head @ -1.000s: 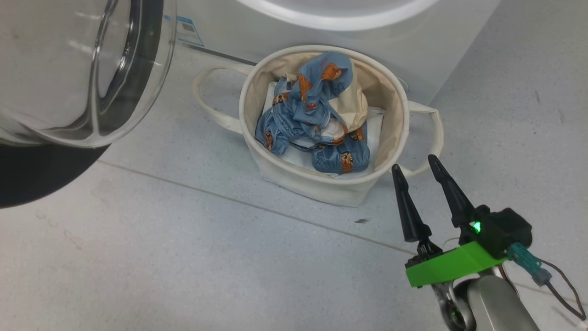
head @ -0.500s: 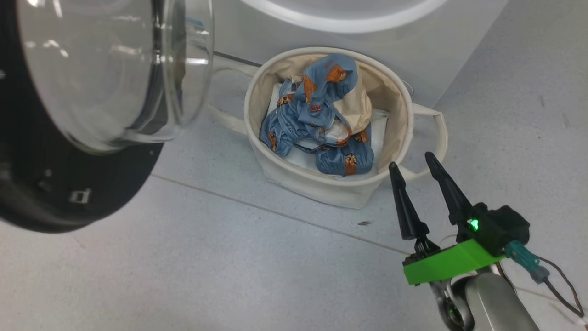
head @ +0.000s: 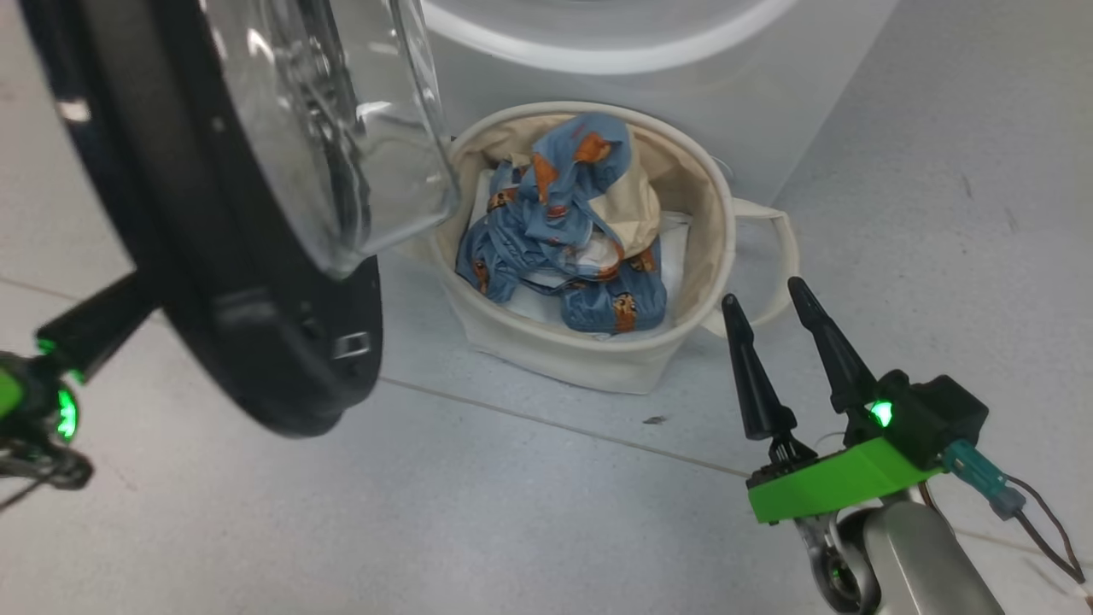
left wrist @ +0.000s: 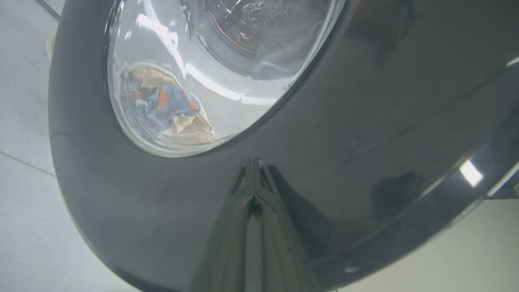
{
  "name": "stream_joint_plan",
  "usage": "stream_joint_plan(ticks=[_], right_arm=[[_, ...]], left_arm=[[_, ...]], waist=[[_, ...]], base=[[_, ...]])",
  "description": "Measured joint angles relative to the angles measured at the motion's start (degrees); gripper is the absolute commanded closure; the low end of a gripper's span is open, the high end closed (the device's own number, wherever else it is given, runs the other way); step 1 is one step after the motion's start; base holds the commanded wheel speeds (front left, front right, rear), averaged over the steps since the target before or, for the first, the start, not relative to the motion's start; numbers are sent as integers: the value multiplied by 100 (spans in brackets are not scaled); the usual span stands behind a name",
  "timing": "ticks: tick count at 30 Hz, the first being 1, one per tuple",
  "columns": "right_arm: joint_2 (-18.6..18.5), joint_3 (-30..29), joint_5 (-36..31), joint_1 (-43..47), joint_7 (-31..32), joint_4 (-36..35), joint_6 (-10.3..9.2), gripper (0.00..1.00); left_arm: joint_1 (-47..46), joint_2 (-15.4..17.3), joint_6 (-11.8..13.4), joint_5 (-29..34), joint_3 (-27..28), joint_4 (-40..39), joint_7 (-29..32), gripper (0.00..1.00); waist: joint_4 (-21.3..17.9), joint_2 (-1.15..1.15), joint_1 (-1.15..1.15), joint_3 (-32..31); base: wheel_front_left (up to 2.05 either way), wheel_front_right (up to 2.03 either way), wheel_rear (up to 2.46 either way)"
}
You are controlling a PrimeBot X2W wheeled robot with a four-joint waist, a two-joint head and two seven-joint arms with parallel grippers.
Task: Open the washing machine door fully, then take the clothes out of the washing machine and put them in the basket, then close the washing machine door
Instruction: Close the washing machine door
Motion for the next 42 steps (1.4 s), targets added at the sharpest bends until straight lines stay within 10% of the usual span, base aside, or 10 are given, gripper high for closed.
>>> stream_joint_plan(ticks=[26, 42], right_arm=[[0, -116, 426, -107, 0, -3, 0, 0], [1, -82, 550, -107, 0, 1, 0, 0]], left_arm=[[-1002, -1366, -1512, 1118, -1490, 1257, -1302, 100], [-1890, -1807, -1768, 1287, -1638, 2107, -2113, 100]], waist=[[-1137, 0, 0, -37], [-1450, 0, 0, 51]], base=[[0, 0, 0], [0, 0, 0]])
